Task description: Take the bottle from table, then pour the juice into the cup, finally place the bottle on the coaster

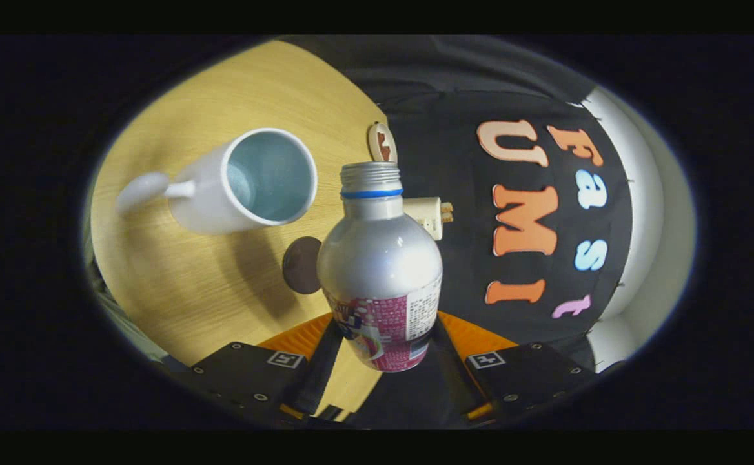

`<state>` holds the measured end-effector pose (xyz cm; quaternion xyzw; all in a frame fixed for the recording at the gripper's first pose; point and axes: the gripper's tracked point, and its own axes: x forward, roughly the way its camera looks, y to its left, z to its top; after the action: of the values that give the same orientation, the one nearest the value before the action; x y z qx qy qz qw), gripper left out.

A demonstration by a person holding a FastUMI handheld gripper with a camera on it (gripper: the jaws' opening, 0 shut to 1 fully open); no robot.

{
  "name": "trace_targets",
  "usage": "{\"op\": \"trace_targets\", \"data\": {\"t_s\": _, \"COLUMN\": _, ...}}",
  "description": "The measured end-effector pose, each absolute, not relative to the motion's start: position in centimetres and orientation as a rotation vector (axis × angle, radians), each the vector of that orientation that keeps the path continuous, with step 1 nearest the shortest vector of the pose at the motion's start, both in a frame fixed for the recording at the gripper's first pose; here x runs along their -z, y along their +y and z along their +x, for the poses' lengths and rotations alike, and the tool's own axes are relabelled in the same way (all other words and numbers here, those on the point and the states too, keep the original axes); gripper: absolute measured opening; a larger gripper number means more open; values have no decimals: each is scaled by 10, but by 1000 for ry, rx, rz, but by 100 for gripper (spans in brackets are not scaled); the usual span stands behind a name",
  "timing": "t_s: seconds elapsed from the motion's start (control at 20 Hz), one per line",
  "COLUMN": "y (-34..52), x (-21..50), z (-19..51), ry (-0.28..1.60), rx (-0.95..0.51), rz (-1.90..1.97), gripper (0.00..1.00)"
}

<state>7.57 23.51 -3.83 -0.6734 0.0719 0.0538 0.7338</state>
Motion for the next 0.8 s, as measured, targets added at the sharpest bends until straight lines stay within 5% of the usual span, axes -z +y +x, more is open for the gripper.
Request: {"op": "trace_targets", "data": {"t_s": 0.8, "y": 238, "x": 39, "z": 93, "ry": 267, "rx": -208, "rz": -567, "gripper": 77}}
